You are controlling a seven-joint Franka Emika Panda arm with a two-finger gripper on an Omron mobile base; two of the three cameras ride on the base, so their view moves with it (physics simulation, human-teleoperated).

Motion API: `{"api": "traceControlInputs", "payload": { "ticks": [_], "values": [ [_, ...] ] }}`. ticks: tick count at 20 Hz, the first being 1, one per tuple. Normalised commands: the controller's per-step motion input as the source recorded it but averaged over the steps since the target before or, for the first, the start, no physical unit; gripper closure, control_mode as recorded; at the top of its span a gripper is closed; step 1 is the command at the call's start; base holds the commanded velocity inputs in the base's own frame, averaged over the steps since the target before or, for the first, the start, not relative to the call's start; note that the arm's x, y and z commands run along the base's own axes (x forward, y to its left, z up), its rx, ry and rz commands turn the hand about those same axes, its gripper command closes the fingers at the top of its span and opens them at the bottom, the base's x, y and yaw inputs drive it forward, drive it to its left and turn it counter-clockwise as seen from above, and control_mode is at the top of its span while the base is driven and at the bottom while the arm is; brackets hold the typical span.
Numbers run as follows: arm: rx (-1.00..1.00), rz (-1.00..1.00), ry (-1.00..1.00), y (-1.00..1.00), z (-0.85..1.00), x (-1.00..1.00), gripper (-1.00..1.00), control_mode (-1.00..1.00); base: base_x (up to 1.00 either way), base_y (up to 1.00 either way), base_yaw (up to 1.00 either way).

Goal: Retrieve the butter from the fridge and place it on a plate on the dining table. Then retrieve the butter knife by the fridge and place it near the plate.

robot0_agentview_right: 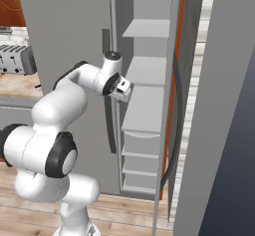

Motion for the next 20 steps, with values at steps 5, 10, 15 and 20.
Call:
{"api": "traceControlInputs", "payload": {
  "ticks": [5,10,15,20],
  "values": [
    [-0.17,0.14,-0.44,0.39,0.31,0.0,-1.0,-1.0,0.0,0.0,0.0],
    [-0.19,0.0,-0.2,0.49,0.27,0.15,-1.0,-1.0,0.0,0.0,0.0],
    [-0.04,-0.03,-0.01,0.27,0.15,0.16,-1.0,-1.0,0.0,0.0,0.0],
    [0.0,-0.05,0.0,0.0,0.0,0.42,-1.0,-1.0,0.0,0.0,0.0]
  ]
}}
